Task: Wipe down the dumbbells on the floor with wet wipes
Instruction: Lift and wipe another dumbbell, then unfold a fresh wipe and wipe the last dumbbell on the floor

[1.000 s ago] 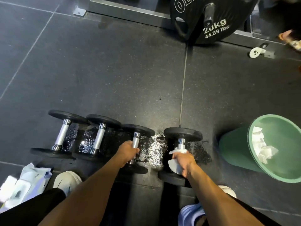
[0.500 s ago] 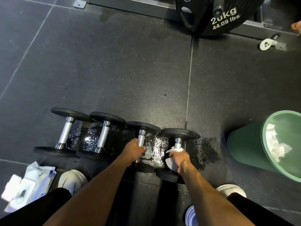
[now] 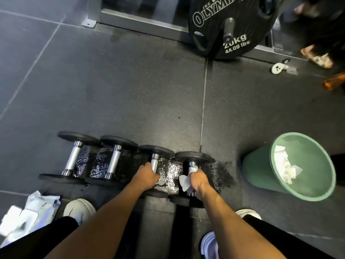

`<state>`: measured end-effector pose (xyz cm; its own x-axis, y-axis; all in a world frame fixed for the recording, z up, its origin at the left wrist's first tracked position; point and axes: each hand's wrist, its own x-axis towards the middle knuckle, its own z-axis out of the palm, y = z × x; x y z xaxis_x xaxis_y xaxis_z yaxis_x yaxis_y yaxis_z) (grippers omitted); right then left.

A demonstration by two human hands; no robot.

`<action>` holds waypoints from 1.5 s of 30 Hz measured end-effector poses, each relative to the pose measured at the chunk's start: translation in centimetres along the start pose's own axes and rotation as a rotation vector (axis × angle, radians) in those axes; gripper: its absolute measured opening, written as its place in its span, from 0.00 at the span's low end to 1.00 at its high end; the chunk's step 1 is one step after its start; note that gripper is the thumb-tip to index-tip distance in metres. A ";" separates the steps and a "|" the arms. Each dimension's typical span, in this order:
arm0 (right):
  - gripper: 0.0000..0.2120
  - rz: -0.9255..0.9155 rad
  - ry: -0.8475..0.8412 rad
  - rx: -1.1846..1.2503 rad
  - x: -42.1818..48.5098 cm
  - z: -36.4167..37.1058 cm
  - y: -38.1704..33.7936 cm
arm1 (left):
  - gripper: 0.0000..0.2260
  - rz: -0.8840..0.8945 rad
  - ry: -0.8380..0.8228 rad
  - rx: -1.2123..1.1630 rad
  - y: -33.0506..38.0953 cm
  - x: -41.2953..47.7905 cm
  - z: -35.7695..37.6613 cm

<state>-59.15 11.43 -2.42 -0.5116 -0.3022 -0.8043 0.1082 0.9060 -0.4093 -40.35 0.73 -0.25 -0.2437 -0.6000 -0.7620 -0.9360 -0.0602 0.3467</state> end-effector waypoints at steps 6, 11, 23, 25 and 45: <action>0.09 -0.055 -0.112 0.195 -9.1 -2.6 -3.6 | 0.08 0.108 -0.052 -0.078 1.8 -6.0 -3.8; 0.12 -0.137 -0.318 0.420 -18.6 -4.9 -6.4 | 0.10 0.180 -0.143 -0.513 4.8 -14.3 -7.8; 0.19 -0.454 -0.714 0.526 -37.9 -11.8 -7.8 | 0.08 0.443 0.063 -0.927 5.4 -33.5 -13.0; 0.19 -0.486 -0.666 0.488 -39.6 -12.4 -7.7 | 0.08 0.477 0.106 -0.926 5.4 -35.7 -13.8; 0.13 -0.680 -0.218 0.309 -37.8 -12.8 -6.5 | 0.14 0.576 0.044 -0.774 3.3 -36.6 -13.8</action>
<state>-51.42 20.71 36.14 -0.3753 -0.8422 -0.3871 0.0801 0.3866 -0.9188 -31.01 11.50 36.38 -0.5884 -0.7305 -0.3466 -0.2453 -0.2472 0.9374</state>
